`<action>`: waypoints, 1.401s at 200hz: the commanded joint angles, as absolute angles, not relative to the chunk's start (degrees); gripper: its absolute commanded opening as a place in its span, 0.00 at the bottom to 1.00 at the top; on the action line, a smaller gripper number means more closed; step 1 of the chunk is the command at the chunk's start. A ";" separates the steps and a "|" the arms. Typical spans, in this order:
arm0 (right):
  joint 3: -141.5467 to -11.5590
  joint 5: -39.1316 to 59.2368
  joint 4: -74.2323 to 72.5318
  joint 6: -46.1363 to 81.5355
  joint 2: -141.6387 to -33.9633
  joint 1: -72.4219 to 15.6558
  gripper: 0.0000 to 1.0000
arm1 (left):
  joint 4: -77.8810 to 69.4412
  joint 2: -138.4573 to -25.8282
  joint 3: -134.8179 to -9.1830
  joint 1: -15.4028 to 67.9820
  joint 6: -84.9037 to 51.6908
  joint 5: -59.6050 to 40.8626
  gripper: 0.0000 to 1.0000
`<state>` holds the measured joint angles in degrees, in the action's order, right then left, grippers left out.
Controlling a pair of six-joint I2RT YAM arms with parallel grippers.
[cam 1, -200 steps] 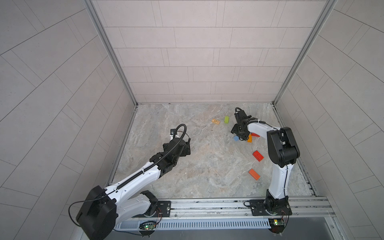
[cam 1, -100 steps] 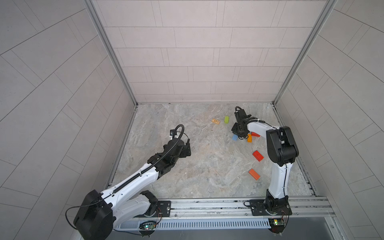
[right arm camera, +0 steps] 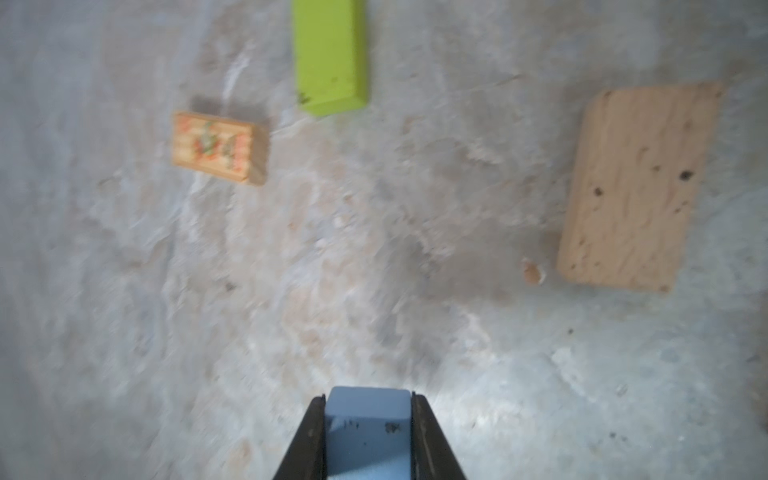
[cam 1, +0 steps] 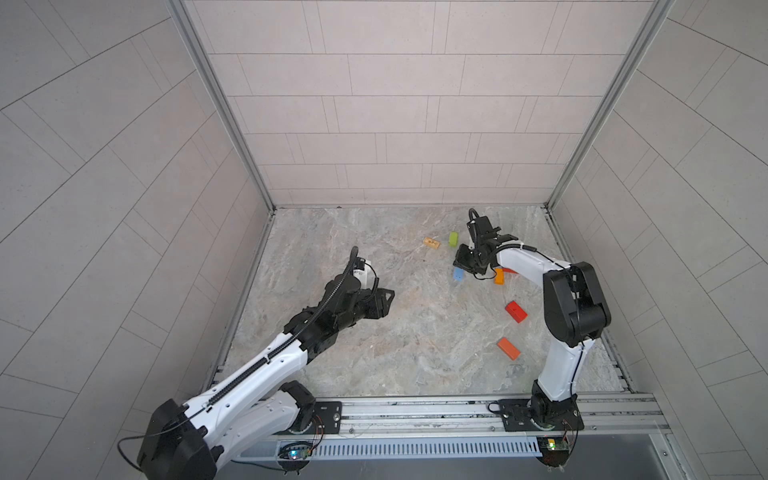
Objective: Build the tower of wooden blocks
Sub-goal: 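Carry the light blue block toward the left gripper and close the left gripper on it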
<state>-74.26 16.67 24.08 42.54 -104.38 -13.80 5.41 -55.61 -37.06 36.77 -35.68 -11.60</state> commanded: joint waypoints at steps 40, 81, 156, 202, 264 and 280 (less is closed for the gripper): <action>-64.12 34.80 10.53 42.46 -90.47 -14.78 0.02 | -20.17 -68.89 -36.58 36.55 -42.90 -27.67 0.62; -61.77 39.91 6.48 42.78 -87.74 -15.96 0.02 | -28.72 -79.09 -40.88 36.55 -43.98 -31.74 0.66; -60.56 42.03 1.56 45.70 -87.54 -17.66 0.02 | -27.76 -88.11 -48.74 36.40 -43.12 -32.65 0.66; -58.49 43.34 -1.46 48.01 -87.89 -17.75 0.02 | -35.08 -94.43 -49.46 36.32 -46.35 -32.28 0.62; -58.01 43.73 -1.49 47.82 -88.15 -18.18 0.02 | -41.84 -99.77 -51.03 35.34 -50.80 -32.97 0.55; -57.80 43.82 -1.80 48.23 -88.57 -18.35 0.02 | -41.75 -100.34 -51.49 35.26 -50.81 -33.36 0.52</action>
<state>-57.93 42.72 -0.19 47.05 -89.30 -17.74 -37.80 -99.59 -49.28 35.99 -49.87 -33.01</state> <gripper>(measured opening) 0.263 0.544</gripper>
